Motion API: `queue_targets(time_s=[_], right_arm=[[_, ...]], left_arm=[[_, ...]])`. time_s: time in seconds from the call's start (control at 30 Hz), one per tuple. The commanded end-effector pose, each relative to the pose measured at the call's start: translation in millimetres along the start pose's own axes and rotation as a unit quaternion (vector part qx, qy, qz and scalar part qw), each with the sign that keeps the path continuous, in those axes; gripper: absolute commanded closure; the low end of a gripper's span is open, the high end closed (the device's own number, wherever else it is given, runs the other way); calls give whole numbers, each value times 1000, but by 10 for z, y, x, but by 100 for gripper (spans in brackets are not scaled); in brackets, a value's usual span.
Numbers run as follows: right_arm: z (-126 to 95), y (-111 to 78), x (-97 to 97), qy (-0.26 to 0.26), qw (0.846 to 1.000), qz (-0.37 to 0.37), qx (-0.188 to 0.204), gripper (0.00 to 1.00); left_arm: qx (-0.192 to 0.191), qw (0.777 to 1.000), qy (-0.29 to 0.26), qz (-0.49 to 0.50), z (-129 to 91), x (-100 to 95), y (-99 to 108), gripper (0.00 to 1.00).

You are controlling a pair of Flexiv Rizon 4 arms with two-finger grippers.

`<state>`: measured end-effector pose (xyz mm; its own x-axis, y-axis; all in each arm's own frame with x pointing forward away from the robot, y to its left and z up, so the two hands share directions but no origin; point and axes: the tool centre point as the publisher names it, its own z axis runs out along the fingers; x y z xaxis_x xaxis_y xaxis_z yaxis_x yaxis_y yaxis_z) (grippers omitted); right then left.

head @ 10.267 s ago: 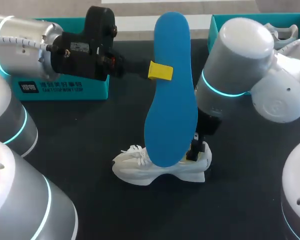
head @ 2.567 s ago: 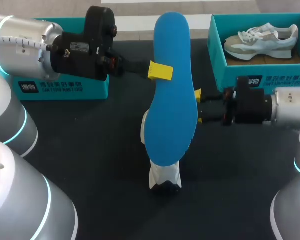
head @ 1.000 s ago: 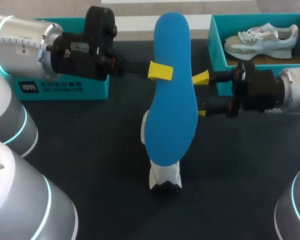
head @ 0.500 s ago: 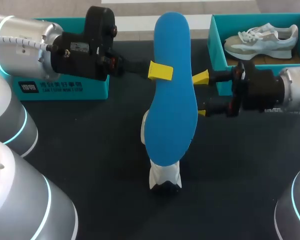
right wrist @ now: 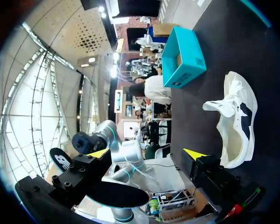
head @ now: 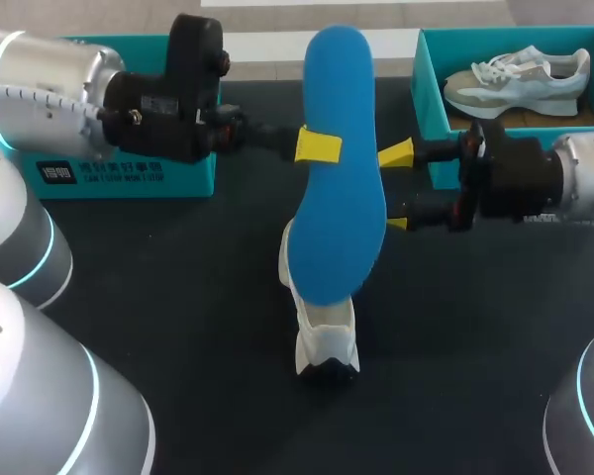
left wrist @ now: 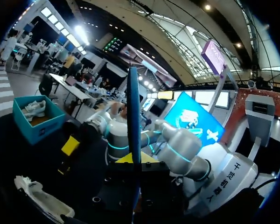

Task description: Take the shoe out of the shoebox, open the shoe tongue, remove and reinsert the insole, then place the shoe into the shoebox

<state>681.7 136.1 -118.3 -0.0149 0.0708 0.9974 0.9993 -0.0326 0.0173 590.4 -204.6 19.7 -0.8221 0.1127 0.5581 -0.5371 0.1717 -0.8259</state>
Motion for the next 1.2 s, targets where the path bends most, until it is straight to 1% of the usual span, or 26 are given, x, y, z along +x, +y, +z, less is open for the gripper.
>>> queue_targets(time_s=[0.03, 0.1, 0.13, 0.2, 0.27, 0.3, 0.33, 0.37, 0.4, 0.93, 0.97, 1.03, 1.07, 1.13, 1.17, 1.2], right_arm=[[18, 4, -8, -1, 1000, 0, 0, 0], [18, 4, -8, -1, 1000, 0, 0, 0], [18, 4, -8, -1, 1000, 0, 0, 0], [18, 4, -8, -1, 1000, 0, 0, 0], [18, 4, -8, -1, 1000, 0, 0, 0], [18, 4, -8, -1, 1000, 0, 0, 0], [18, 4, -8, -1, 1000, 0, 0, 0], [18, 4, -8, -1, 1000, 0, 0, 0], [18, 4, -8, -1, 1000, 0, 0, 0], [18, 4, -8, -1, 1000, 0, 0, 0], [18, 4, -8, -1, 1000, 0, 0, 0], [18, 4, -8, -1, 1000, 0, 0, 0], [18, 4, -8, -1, 1000, 0, 0, 0], [18, 4, -8, -1, 1000, 0, 0, 0], [18, 4, -8, -1, 1000, 0, 0, 0], [18, 4, -8, -1, 1000, 0, 0, 0]], left_arm=[[12, 986, -47, 157, -66, -48, 53, 100], [38, 975, -51, 211, -104, -112, 40, 100], [38, 967, -62, 243, -122, -149, 31, 100], [51, 940, -85, 326, -155, -227, 18, 100], [85, 904, -109, 405, -199, -302, -15, 100], [93, 888, -119, 433, -223, -337, -38, 100], [99, 866, -137, 471, -242, -373, -63, 100], [97, 852, -148, 492, -251, -399, -86, 100], [88, 853, -164, 488, -252, -428, -115, 100], [88, 853, -164, 488, -252, -428, -115, 100], [73, 835, -170, 519, -282, -450, -109, 100], [52, 810, -179, 556, -317, -486, -112, 100], [41, 791, -184, 582, -335, -504, -106, 100], [26, 769, -187, 610, -370, -540, -118, 100], [16, 752, -188, 631, -383, -556, -125, 100], [12, 745, -182, 642, -396, -559, -127, 100]])
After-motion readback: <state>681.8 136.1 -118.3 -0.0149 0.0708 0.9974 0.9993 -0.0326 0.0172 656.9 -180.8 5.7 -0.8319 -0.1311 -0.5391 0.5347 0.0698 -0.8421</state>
